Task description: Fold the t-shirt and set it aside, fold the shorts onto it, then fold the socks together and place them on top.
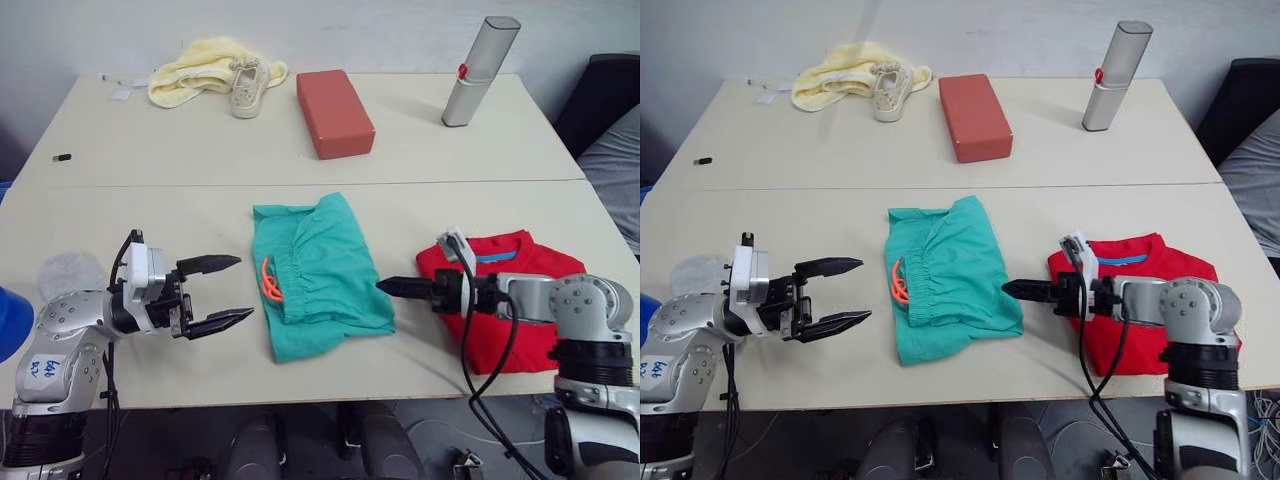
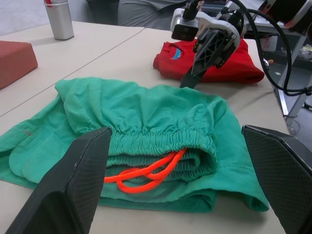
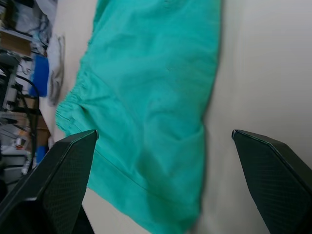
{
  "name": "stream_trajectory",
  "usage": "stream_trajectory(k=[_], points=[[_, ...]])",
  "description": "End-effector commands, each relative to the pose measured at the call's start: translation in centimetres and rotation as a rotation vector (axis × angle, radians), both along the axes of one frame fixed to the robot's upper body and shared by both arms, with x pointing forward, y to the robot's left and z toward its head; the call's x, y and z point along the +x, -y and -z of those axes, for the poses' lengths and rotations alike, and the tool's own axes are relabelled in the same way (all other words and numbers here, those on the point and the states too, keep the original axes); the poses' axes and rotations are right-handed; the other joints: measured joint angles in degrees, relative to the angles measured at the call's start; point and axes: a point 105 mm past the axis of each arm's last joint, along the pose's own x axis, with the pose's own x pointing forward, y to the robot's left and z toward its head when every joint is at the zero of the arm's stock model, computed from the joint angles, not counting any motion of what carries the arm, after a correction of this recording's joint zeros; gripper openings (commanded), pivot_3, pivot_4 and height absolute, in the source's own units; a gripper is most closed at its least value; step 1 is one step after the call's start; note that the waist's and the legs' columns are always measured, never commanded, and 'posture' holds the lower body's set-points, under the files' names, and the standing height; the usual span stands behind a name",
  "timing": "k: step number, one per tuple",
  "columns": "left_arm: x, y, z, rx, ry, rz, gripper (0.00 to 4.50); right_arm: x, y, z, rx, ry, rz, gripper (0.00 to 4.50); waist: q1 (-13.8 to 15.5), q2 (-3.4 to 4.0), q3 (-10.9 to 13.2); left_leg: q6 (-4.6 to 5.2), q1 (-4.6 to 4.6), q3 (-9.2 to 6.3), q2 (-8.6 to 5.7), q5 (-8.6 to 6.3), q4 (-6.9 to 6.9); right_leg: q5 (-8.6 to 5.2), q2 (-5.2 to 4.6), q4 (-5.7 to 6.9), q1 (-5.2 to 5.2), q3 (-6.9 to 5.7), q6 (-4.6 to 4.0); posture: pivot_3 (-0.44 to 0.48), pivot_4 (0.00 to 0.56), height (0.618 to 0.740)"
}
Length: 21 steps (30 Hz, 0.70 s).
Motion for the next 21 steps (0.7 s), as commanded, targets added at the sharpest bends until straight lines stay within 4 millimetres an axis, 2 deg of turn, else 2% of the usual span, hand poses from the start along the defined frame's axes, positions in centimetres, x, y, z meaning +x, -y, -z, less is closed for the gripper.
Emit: stream_trajectory(k=[1,7,11,15,19,21], points=[[-0.4,0.4,-0.7,0.003,0.040,0.024,4.47,0.9,-1.9,0.2,0.017,-0.032,-0.006,4.50,-0.4,0.00,0.0,-0.01,-0.01,0.01,0.00,0.01,-0.01,0.00,0.00,0.03,-0.02,0.00,-0.01,0.000,0.150,0.740],[-0.6,0.6,-0.6,0.002,0.038,0.030,4.47,2.3,-5.5,1.1,-0.039,-0.034,-0.037,4.50,-1.1,0.03,0.0,-0.07,-0.03,0.03,0.01,0.03,-0.02,0.00,0.02,0.05,-0.06,-0.01,-0.01,0.000,0.150,0.740],[-0.8,0.6,-0.6,-0.001,0.040,0.019,4.47,1.8,-8.1,1.5,-0.010,-0.063,-0.111,4.50,-1.4,0.03,0.0,-0.13,-0.01,0.04,0.04,0.05,-0.02,-0.01,0.04,0.06,-0.06,0.00,-0.02,0.000,0.150,0.740],[-1.1,0.4,-0.5,-0.002,0.042,0.000,4.50,1.8,-9.3,1.3,0.037,-0.054,-0.111,3.28,-2.3,0.03,0.0,-0.20,-0.01,0.04,0.06,0.06,-0.10,-0.02,0.05,0.04,-0.07,0.00,-0.05,0.000,0.150,0.740],[-1.2,0.2,-0.6,0.001,0.040,-0.010,4.50,2.7,-8.6,-0.6,0.134,0.036,-0.036,1.81,-2.2,0.04,0.0,-0.28,-0.15,0.06,0.07,0.10,-0.24,-0.06,0.07,0.06,-0.33,0.01,-0.11,0.000,0.150,0.740],[-1.3,0.2,-0.9,-0.012,0.036,-0.021,4.50,2.4,-7.8,-1.7,0.186,0.066,-0.020,1.14,-2.1,0.05,0.0,-0.31,-0.39,0.08,0.05,0.14,-0.24,-0.06,0.06,0.09,-0.59,0.03,-0.11,0.000,0.150,0.740]])
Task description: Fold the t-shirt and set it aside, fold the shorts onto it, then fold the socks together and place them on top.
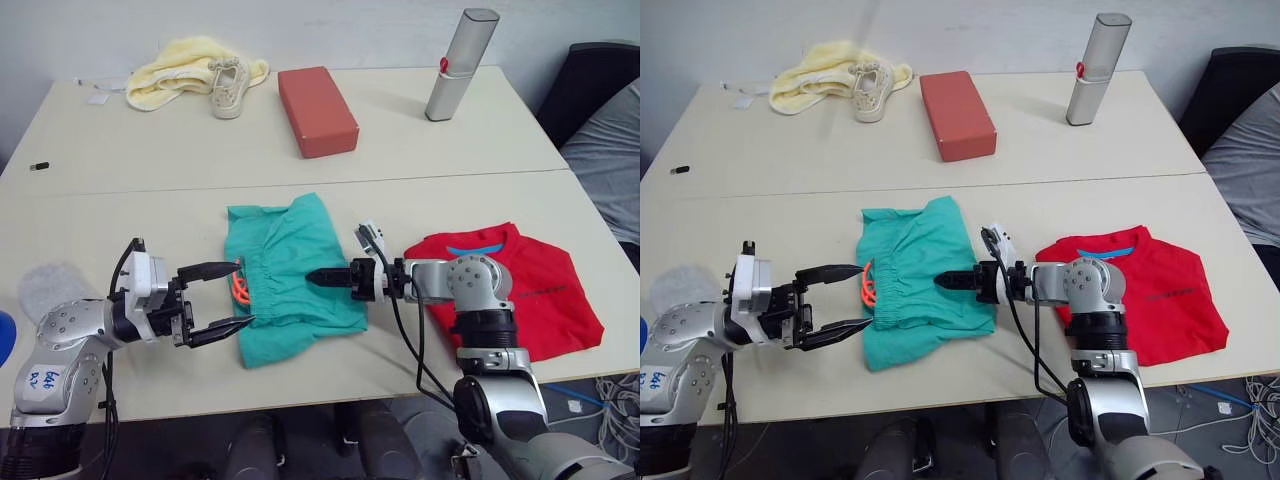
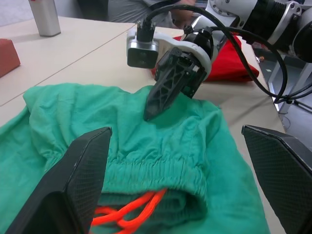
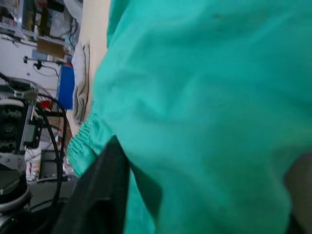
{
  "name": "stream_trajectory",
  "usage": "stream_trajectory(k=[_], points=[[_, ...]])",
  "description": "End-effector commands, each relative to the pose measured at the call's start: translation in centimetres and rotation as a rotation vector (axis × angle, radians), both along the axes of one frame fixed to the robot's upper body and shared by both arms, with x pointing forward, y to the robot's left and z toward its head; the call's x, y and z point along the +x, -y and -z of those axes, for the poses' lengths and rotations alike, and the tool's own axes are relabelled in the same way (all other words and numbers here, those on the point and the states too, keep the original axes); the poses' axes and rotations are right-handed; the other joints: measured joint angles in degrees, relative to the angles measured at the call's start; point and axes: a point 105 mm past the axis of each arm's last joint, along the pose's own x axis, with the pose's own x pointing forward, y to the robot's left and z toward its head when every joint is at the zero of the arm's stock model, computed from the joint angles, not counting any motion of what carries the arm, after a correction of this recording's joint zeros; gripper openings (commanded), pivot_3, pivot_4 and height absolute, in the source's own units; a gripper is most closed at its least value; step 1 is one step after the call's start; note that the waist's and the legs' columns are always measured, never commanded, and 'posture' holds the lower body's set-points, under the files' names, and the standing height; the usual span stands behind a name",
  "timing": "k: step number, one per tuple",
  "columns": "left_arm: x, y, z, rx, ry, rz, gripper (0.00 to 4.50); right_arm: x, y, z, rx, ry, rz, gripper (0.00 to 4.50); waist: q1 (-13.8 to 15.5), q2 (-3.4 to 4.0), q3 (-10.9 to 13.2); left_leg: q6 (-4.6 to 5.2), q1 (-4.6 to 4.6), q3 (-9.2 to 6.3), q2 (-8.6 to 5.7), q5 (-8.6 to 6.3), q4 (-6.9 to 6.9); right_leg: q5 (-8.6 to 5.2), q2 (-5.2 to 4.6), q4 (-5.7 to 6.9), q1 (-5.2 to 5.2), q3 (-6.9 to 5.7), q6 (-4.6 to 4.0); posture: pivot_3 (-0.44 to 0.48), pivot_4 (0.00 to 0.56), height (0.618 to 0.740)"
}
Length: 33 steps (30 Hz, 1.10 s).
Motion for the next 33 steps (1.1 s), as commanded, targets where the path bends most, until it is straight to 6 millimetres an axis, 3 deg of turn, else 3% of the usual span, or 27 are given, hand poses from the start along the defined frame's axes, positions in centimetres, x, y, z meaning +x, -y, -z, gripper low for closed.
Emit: stream_trajectory(k=[1,3,4,8,18,22,25,30,33], points=[[-0.5,0.1,-1.6,-0.026,0.044,-0.006,4.50,-0.3,1.6,-2.8,0.109,0.084,0.048,0.81,0.2,0.00,0.0,0.00,-0.10,0.00,0.00,0.00,0.03,0.01,-0.01,0.00,-0.08,0.00,0.01,0.000,0.150,0.740],[-0.8,0.3,-1.9,-0.038,0.035,-0.005,4.50,-0.8,2.4,-3.4,0.139,0.091,0.060,0.08,0.4,0.00,0.0,0.04,-0.41,-0.05,-0.01,0.03,0.12,0.03,-0.02,0.00,-0.30,-0.03,0.05,0.000,0.150,0.740],[-0.8,0.3,-2.0,-0.054,0.025,-0.009,4.50,-1.1,2.8,-3.6,0.151,0.106,0.072,0.03,0.4,0.00,0.0,0.04,-0.42,-0.06,-0.01,0.02,0.14,0.03,-0.02,-0.02,-0.30,-0.04,0.05,0.000,0.150,0.740],[-0.8,0.8,-1.8,-0.078,-0.007,-0.009,4.50,-2.7,4.3,-5.1,0.219,0.189,0.126,0.03,0.7,0.01,0.0,0.07,-0.46,-0.10,0.00,0.01,0.14,0.03,0.00,-0.08,-0.30,-0.07,0.05,0.000,0.150,0.740],[0.9,2.0,-2.1,-0.131,-0.011,0.034,4.50,-3.2,8.5,-14.0,0.444,0.489,0.399,0.03,0.9,0.05,0.0,0.07,-0.44,-0.12,-0.06,0.11,0.14,0.08,0.04,0.01,-0.29,-0.07,0.01,0.000,0.150,0.740],[1.7,3.2,-2.4,-0.153,-0.016,0.093,4.50,-3.9,12.1,-19.4,0.502,0.660,0.578,0.03,1.3,0.16,0.1,0.08,-0.46,-0.09,-0.09,0.12,0.14,0.09,0.05,-0.01,-0.31,-0.04,0.04,0.000,0.150,0.740],[2.4,4.2,-2.7,-0.164,-0.014,0.140,4.50,-5.3,16.1,-22.9,0.447,0.832,0.759,0.03,1.8,0.18,0.1,0.08,-0.48,-0.10,-0.09,0.12,0.15,0.10,0.06,-0.07,-0.31,-0.05,0.05,0.000,0.150,0.740],[3.1,4.5,-2.6,-0.163,-0.014,0.157,4.50,-7.2,20.2,-25.1,0.363,0.966,0.967,0.03,2.8,0.18,0.1,0.09,-0.49,-0.02,-0.06,0.13,0.15,0.12,0.17,-0.27,-0.29,0.04,0.12,0.000,0.150,0.740],[3.3,4.5,-2.5,-0.159,-0.016,0.163,4.50,-8.4,21.7,-24.6,0.306,0.988,1.104,0.03,2.9,0.18,0.1,0.06,-0.48,0.01,0.00,0.14,0.15,0.13,0.24,-0.26,-0.29,0.10,0.13,0.000,0.150,0.740]])
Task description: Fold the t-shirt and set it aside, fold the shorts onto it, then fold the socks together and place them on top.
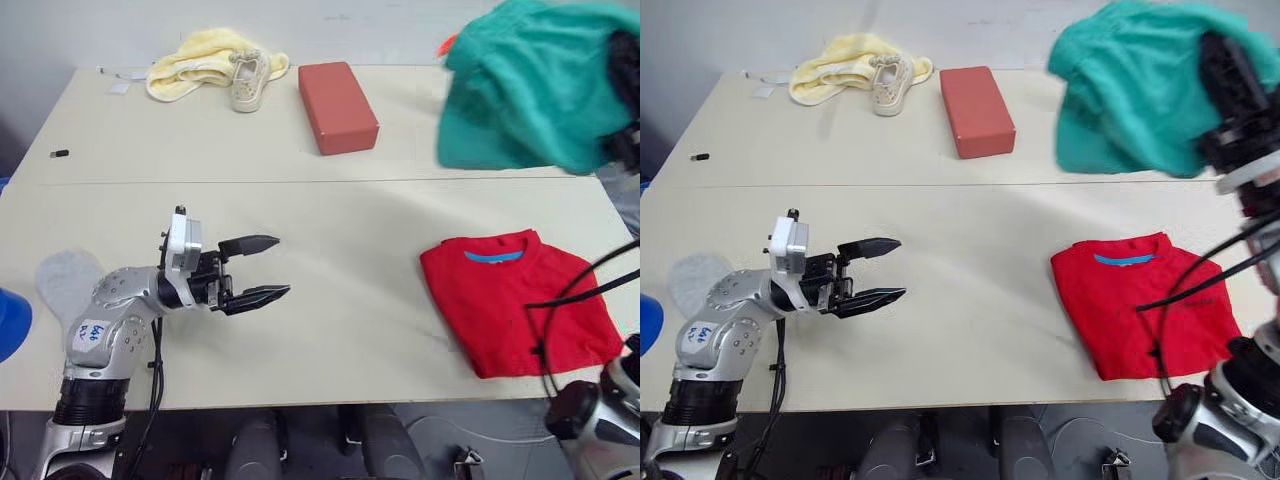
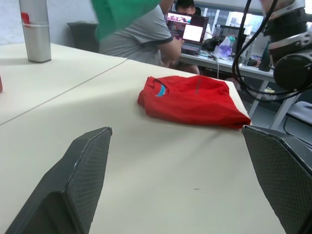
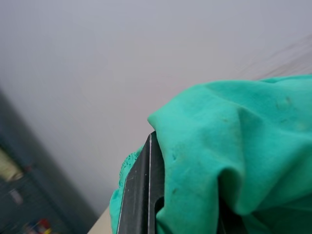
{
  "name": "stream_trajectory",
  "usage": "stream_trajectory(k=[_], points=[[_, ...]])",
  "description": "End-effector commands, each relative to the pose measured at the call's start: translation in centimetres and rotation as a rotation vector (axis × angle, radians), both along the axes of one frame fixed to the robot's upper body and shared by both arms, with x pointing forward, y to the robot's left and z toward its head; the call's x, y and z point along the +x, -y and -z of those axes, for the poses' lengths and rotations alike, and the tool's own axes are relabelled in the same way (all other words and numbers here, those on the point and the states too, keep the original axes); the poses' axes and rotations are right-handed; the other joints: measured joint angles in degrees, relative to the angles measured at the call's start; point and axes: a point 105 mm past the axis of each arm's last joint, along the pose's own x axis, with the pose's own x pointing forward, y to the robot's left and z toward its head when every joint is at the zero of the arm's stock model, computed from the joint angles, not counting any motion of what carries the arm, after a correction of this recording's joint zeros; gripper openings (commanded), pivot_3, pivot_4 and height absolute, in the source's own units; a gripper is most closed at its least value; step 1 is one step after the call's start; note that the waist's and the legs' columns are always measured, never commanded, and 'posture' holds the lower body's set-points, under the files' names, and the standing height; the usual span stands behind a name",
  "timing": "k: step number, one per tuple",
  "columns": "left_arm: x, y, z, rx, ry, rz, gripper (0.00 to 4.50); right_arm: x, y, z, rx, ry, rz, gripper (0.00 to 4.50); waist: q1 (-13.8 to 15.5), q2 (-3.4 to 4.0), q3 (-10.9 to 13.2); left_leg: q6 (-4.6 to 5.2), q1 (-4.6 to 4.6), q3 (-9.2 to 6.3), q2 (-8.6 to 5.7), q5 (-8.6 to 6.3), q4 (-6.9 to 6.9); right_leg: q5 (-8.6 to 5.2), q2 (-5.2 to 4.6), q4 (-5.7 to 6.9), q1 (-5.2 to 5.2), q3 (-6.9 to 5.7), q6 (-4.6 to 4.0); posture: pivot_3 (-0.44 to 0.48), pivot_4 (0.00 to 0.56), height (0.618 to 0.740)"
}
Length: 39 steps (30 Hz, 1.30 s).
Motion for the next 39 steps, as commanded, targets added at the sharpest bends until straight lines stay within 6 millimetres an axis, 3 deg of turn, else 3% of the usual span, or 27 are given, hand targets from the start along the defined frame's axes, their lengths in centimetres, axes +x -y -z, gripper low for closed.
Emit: stream_trajectory(k=[1,4,6,8,12,15,19,22,26,30,34,37,39], points=[[0.0,-0.1,-0.4,-0.001,0.032,0.013,4.50,-2.5,1.2,-0.5,-0.008,0.058,0.152,0.03,0.1,0.00,0.0,-0.03,0.01,-0.01,0.00,0.01,0.00,0.00,0.02,0.01,0.00,0.02,0.00,0.000,0.150,0.740],[-0.2,-0.1,-0.4,0.005,0.026,0.022,4.50,-3.4,1.7,2.9,0.065,-0.028,0.234,0.03,0.2,-0.01,0.0,-0.07,0.01,-0.04,0.04,0.05,0.01,0.00,0.09,0.04,0.00,0.11,0.00,0.000,0.150,0.740],[-0.4,-0.1,-0.3,0.009,0.022,0.028,4.50,-3.9,1.5,6.8,0.129,-0.132,0.265,0.03,0.2,-0.01,0.0,-0.10,0.03,-0.08,0.07,0.07,0.00,0.00,0.14,0.03,0.05,0.13,0.01,0.000,0.150,0.740],[-0.6,0.0,-0.3,0.018,0.016,0.037,4.50,-4.4,1.4,12.0,0.203,-0.277,0.311,0.03,0.2,0.00,0.0,-0.11,0.04,-0.07,0.10,0.08,0.00,0.00,0.19,0.06,0.04,0.17,0.01,0.000,0.150,0.740],[-1.1,-0.2,-0.5,0.039,0.013,0.044,4.50,-5.4,1.0,19.4,0.327,-0.476,0.395,0.03,-0.2,0.14,0.0,-0.11,0.11,-0.02,0.10,0.08,-0.02,0.01,0.20,0.14,0.04,0.27,0.01,0.000,0.150,0.740],[-1.3,-0.6,-0.7,0.052,0.010,0.037,4.50,-5.5,0.7,22.0,0.337,-0.533,0.422,0.03,-0.3,0.02,-0.1,-0.09,0.15,-0.06,0.17,0.08,-0.04,0.13,0.30,0.09,0.06,0.26,-0.06,0.000,0.150,0.740],[-1.5,-0.8,-0.7,0.064,0.007,0.033,4.50,-5.2,-0.5,22.9,0.360,-0.570,0.365,0.03,0.3,0.02,-0.1,-0.45,0.33,-0.21,0.24,0.20,-0.40,-0.10,0.44,0.22,0.06,0.16,-0.49,0.000,0.150,0.740],[-1.4,-0.4,-0.7,0.053,0.015,0.034,4.50,-5.0,-1.2,24.7,0.360,-0.685,0.344,0.03,0.1,-0.03,-0.1,-0.61,0.50,-0.16,0.23,0.30,-0.69,-0.14,0.46,0.20,0.07,0.20,-0.56,0.000,0.150,0.740],[-1.4,-0.1,-0.6,0.046,0.020,0.040,4.50,-5.4,0.6,24.3,0.428,-0.664,0.415,0.03,0.1,-0.03,-0.1,-0.63,0.58,-0.11,0.24,0.31,-0.77,-0.16,0.47,0.20,0.08,0.24,-0.57,0.000,0.150,0.740],[-1.2,0.0,-0.1,0.041,0.017,0.037,4.50,-5.9,0.8,24.3,0.496,-0.707,0.346,0.03,0.2,-0.05,-0.2,-0.62,0.61,-0.06,0.21,0.31,-0.75,-0.16,0.46,0.21,0.10,0.29,-0.56,0.000,0.150,0.740],[-1.2,0.3,0.4,0.039,0.017,0.038,4.50,-6.7,0.8,25.1,0.497,-0.802,0.325,0.96,0.1,-0.06,-0.2,-0.58,0.71,-0.06,0.20,0.31,-0.72,-0.16,0.45,0.23,0.20,0.31,-0.55,0.000,0.150,0.740],[-0.8,0.5,0.5,0.037,0.033,0.039,4.50,-6.9,-1.1,24.7,0.403,-0.889,0.147,1.93,0.1,-0.06,-0.2,-0.56,0.77,-0.06,0.19,0.31,-0.72,-0.15,0.45,0.26,0.25,0.33,-0.54,0.000,0.150,0.740],[-0.3,0.5,0.3,0.031,0.049,0.030,4.50,-7.8,-1.0,24.4,0.323,-0.966,0.114,2.67,0.1,-0.07,-0.2,-0.47,0.88,-0.04,0.17,0.29,-0.71,-0.15,0.44,0.27,0.36,0.35,-0.53,0.000,0.150,0.740]])
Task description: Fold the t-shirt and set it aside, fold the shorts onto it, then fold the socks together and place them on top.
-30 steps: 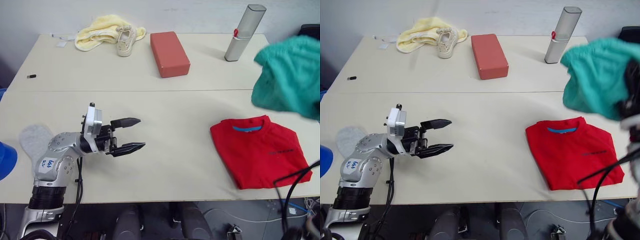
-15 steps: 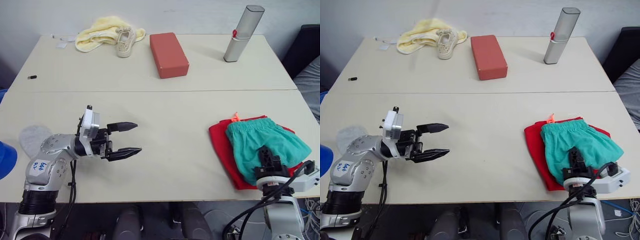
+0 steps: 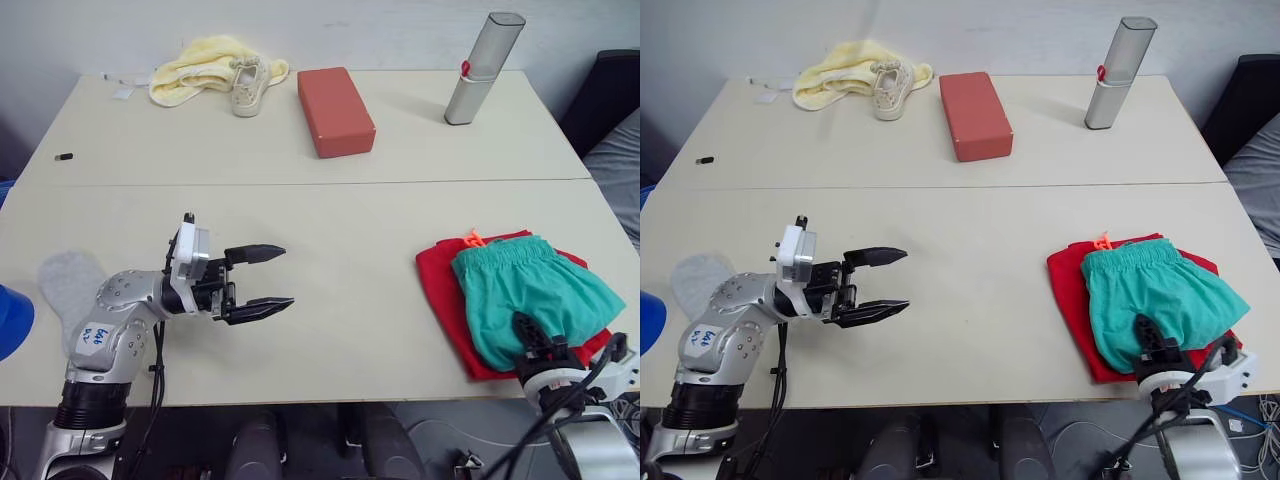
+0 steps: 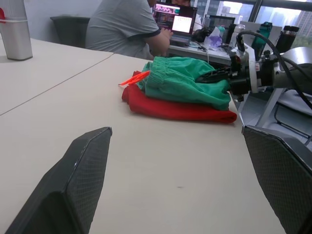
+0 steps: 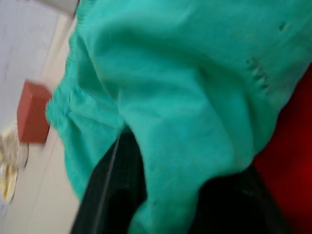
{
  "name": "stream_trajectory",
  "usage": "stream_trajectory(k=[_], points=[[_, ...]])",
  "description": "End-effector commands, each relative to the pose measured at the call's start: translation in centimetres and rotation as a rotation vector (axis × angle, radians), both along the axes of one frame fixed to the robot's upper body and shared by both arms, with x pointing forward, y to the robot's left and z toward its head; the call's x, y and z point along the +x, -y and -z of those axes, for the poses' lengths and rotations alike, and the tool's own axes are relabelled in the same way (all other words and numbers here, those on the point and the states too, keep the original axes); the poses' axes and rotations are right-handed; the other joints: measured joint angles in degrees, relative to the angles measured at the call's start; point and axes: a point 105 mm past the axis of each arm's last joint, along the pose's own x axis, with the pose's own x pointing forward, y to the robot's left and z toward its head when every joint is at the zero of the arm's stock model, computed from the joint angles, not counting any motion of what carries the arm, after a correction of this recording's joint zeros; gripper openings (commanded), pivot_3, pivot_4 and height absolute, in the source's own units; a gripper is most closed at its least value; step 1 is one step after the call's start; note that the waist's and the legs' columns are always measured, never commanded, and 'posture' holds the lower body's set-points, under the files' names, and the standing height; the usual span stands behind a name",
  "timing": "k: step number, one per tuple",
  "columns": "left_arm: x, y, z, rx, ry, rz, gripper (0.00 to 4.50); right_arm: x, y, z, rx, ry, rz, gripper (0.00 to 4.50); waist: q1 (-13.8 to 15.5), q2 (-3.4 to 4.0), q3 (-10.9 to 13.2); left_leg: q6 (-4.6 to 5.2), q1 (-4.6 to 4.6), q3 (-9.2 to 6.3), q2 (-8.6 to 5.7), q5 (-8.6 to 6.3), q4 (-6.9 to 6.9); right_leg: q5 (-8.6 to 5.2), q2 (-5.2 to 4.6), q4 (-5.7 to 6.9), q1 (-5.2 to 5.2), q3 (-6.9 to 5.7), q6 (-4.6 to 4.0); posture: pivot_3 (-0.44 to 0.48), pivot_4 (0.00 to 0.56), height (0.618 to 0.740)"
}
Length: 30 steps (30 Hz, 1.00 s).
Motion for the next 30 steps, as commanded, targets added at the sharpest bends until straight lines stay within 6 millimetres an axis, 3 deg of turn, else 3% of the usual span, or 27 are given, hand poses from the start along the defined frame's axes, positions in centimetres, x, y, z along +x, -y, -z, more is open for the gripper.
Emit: stream_trajectory(k=[1,6,11,14,16,18,22,27,30], points=[[0.6,0.2,-0.7,-0.007,0.056,-0.001,4.50,-1.7,-0.1,-1.1,-0.051,-0.084,-0.131,3.01,0.0,-0.01,0.0,0.14,0.05,0.01,0.00,-0.07,0.00,0.01,0.00,-0.01,0.04,0.00,0.01,0.000,0.150,0.740],[1.2,-0.1,-0.2,-0.006,0.064,-0.014,4.50,-5.7,4.4,-2.7,-0.351,-0.225,-0.302,4.47,0.3,0.03,0.0,0.22,0.27,-0.12,-0.04,-0.11,0.00,0.01,0.04,-0.19,0.45,-0.10,0.05,0.000,0.150,0.740],[1.2,0.0,0.2,-0.006,0.063,-0.009,4.50,-7.4,6.3,-6.4,-0.619,-0.109,-0.544,4.47,0.1,-0.09,0.0,0.45,0.20,-0.17,0.04,-0.14,-0.07,0.11,0.16,-0.89,0.64,-0.14,0.20,0.000,0.150,0.740],[1.6,-0.9,0.3,-0.005,0.046,-0.060,4.50,-6.7,6.0,-9.1,-0.923,0.146,-0.704,4.47,0.1,-0.10,0.0,0.51,0.13,-0.25,0.06,-0.18,-0.08,0.22,0.22,-1.11,0.66,-0.16,0.18,0.000,0.150,0.740],[1.6,-1.6,0.5,0.017,0.053,-0.088,4.50,-5.9,6.0,-9.4,-1.033,0.219,-0.717,4.47,0.1,-0.11,0.0,0.57,0.11,-0.24,0.01,-0.23,-0.08,0.23,0.21,-1.16,0.65,-0.17,0.21,0.000,0.150,0.740],[1.6,-2.5,0.4,0.031,0.069,-0.136,4.50,-4.6,4.9,-9.5,-1.105,0.309,-0.793,4.47,0.1,-0.11,0.0,0.55,0.11,-0.24,0.00,-0.27,-0.10,0.23,0.20,-1.19,0.65,-0.18,0.22,0.000,0.150,0.740],[0.7,-5.3,0.3,0.077,0.101,-0.267,4.50,-1.4,0.5,-8.8,-1.189,0.585,-0.959,4.47,-0.6,-0.17,0.0,0.47,0.16,-0.18,-0.02,-0.33,-0.08,0.23,0.19,-1.08,0.63,-0.11,0.22,0.000,0.150,0.740],[-1.7,-8.6,-0.4,0.107,0.117,-0.444,4.50,1.0,-3.3,-7.6,-1.190,0.847,-1.024,4.47,0.0,-0.05,0.1,0.07,0.20,-0.24,0.04,-0.21,-0.07,0.22,0.19,-0.87,0.56,-0.16,0.17,0.000,0.150,0.740],[-3.6,-11.1,-0.6,0.130,0.124,-0.594,4.50,2.3,-4.3,-6.4,-1.189,0.920,-1.068,4.47,0.2,-0.06,0.1,0.10,0.17,-0.23,0.01,-0.23,-0.03,0.22,0.11,-0.89,0.57,-0.19,0.18,0.000,0.150,0.740]])
